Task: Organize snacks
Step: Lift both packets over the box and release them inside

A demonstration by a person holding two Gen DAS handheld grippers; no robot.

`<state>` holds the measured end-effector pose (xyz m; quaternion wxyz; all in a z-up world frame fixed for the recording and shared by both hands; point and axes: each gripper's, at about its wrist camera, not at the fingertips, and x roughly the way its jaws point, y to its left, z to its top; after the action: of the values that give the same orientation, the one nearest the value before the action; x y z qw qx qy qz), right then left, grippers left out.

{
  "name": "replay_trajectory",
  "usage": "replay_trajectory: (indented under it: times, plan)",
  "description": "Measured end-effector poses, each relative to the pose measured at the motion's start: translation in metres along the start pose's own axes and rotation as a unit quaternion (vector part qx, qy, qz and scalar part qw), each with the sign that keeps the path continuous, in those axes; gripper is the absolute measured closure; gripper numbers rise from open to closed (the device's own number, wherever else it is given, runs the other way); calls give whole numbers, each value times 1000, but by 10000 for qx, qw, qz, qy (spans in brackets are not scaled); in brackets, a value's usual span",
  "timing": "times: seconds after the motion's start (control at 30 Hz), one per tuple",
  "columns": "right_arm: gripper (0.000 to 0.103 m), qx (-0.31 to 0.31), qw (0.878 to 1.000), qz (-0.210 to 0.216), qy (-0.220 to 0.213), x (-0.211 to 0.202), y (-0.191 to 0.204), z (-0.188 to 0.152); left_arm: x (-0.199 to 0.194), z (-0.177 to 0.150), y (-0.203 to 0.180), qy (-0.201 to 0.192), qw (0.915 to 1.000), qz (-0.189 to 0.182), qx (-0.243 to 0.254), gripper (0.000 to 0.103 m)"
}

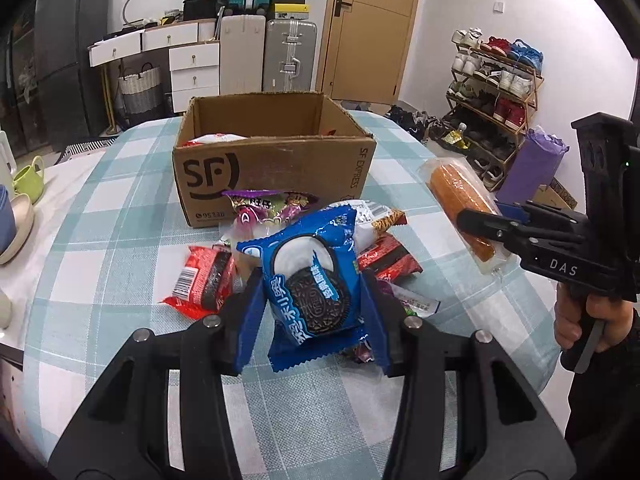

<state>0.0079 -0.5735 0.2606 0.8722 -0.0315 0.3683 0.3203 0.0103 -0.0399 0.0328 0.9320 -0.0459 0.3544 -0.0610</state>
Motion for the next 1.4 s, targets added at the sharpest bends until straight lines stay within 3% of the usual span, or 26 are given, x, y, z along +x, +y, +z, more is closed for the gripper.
replay_trajectory:
  times: [0.6,1.4]
  plan:
    - [66,71,9983,268,-507,-4,11,16,-14,25,14,-221,9996,85,-175,60]
    - [66,19,9951,553,-815,18,35,93,-11,91,58,-586,9972,159,-427,60]
